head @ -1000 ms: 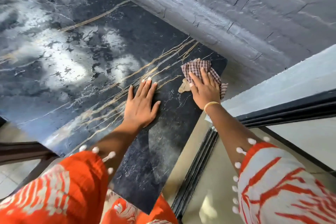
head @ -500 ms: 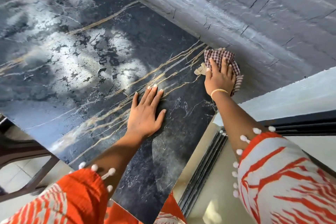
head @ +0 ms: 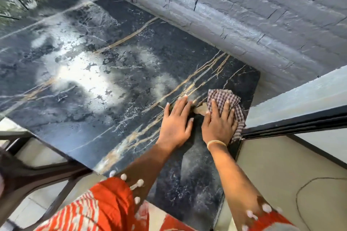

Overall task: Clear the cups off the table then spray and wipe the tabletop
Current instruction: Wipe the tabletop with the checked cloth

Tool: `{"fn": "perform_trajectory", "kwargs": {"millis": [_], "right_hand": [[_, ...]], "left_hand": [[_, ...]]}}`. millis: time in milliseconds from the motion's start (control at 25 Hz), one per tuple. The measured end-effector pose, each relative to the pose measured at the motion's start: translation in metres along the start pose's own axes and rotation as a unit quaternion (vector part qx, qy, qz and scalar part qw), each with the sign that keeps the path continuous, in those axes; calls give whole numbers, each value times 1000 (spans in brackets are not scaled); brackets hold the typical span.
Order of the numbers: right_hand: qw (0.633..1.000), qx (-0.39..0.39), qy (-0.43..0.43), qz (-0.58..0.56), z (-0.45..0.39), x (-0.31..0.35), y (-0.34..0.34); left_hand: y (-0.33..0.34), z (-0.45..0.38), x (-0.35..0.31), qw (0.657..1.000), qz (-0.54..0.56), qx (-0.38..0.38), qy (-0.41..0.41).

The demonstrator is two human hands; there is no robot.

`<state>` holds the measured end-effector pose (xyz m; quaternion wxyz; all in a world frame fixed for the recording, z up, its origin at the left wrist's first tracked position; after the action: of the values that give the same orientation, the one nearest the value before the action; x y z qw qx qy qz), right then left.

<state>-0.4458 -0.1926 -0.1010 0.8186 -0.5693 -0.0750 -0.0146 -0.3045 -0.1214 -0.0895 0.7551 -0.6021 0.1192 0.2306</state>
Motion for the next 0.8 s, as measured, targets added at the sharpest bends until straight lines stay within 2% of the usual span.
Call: {"fn": "perform_trajectory", "kwargs": {"millis": [120, 200, 280, 360, 520, 640, 720, 800], "right_hand": [[996, 7, 83, -33, 0, 20, 0], [983, 14, 162, -90, -2, 57, 4], [973, 18, 194, -119, -3, 111, 9], [982, 19, 146, -115, -1, 178, 17], [995, 57, -79, -23, 30, 299, 45], [971, 71, -218, 64, 38, 303, 45], [968, 67, -229, 72, 20, 268, 32], [989, 51, -134, 38, 6, 221, 18]], "left_hand": [[-31, 27, 69, 999, -28, -22, -16], [-57, 44, 138, 997, -41, -30, -61], [-76, 64, 199, 991, -51, -40, -120], [-86, 80, 240, 985, -45, -38, -160], [-84, 90, 254, 987, -68, -29, -145], [-89, 92, 255, 988, -62, -21, -143], [-88, 91, 255, 988, -64, -15, -143], [-89, 89, 255, 986, -66, -22, -150]]}}
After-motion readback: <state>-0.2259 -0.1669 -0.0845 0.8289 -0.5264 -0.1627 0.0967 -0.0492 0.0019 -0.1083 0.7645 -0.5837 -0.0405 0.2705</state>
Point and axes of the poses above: each hand's wrist, its own z-axis away from the middle knuckle, its own y-axis out of the palm, x = y × z, the point moved 2 cm from there along -z, towards the middle knuckle, and after that the axes turned 14 degrees about x, right-handed, at the moved point
